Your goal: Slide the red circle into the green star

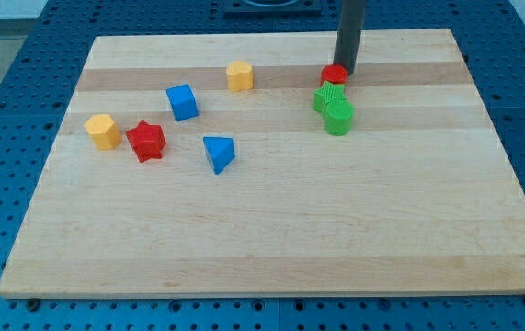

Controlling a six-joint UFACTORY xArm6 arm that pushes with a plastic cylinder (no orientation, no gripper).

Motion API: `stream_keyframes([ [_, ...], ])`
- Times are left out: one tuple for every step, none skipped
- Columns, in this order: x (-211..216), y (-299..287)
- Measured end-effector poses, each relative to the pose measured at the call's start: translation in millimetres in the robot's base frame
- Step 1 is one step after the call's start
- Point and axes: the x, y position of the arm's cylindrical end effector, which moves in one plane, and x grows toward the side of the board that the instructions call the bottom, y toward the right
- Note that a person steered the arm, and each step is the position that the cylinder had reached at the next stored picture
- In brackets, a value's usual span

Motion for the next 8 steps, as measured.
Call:
stream_keyframes([
  [1,-4],
  [1,-10],
  [1,-11],
  [-3,-11],
  [-27,-18],
  [-47,-23],
  [-59,-23],
  [-68,-23],
])
